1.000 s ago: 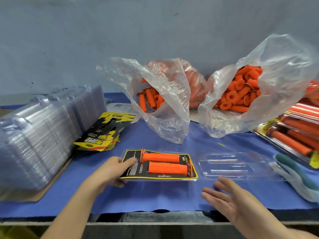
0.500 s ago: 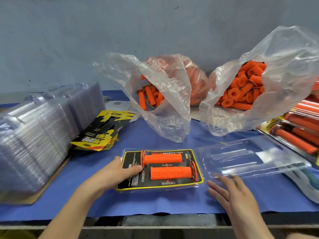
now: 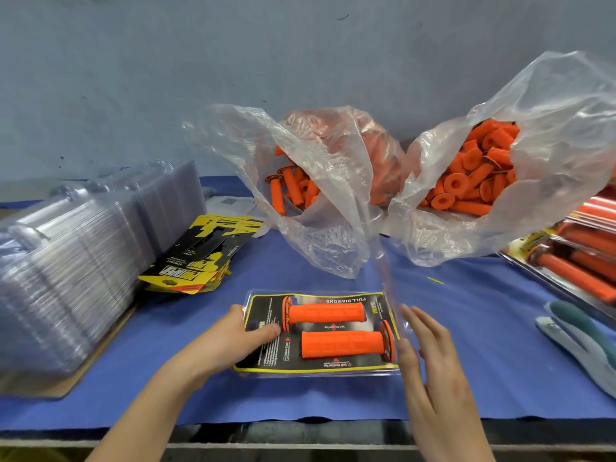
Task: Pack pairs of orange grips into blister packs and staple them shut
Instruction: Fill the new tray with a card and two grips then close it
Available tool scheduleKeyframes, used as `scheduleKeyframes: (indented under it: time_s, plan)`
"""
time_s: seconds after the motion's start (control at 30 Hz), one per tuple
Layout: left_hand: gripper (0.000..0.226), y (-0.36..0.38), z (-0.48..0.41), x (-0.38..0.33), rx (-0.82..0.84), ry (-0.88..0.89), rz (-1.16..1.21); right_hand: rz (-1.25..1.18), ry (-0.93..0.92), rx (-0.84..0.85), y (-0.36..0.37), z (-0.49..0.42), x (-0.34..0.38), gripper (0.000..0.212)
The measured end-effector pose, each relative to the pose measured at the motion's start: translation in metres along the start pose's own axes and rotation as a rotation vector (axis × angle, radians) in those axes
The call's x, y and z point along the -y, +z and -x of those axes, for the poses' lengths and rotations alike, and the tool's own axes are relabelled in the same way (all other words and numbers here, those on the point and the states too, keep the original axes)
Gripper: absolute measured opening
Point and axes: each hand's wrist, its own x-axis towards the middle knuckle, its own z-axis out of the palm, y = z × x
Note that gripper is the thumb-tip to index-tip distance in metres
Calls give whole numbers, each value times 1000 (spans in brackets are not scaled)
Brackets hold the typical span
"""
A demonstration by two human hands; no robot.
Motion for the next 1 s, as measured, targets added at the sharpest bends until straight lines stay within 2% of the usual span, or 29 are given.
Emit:
scheduleKeyframes:
  time_s: [0.1, 0.17, 0.3, 0.47, 0.6, 0.7, 0.8, 0.83, 0.9, 1.0]
  plan:
    - [39, 2, -4, -1, -32, -51, 91, 71, -40, 12, -1, 0, 1, 37]
    - [36, 5, -5, -4, -71, -37, 64, 117, -80, 2, 0, 1, 0, 35]
    - [33, 12, -7, -7, -102, 15, 5, 183, -134, -2, 1, 3, -2, 49]
    - [25, 15, -5, -9, -16, 163, 26, 266, -218, 6, 2, 2, -7, 47]
    - [32, 0, 2, -5, 111, 60, 176, 310, -255, 66, 0, 3, -12, 52]
    - [36, -12, 3, -3, 163, -31, 405, 350, -281, 58, 0, 3, -17, 42]
    - [54, -17, 3, -5, 145, -132, 522, 399, -365, 36, 2, 5, -22, 8]
    - [57, -17, 3, -5, 167, -124, 524, 423, -383, 32, 2, 4, -23, 7]
    - [49, -14, 4, -2, 194, -50, 437, 491, -432, 28, 2, 2, -29, 20]
    - [29, 3, 3, -1, 149, 31, 327, 633, -583, -105, 7, -3, -34, 14]
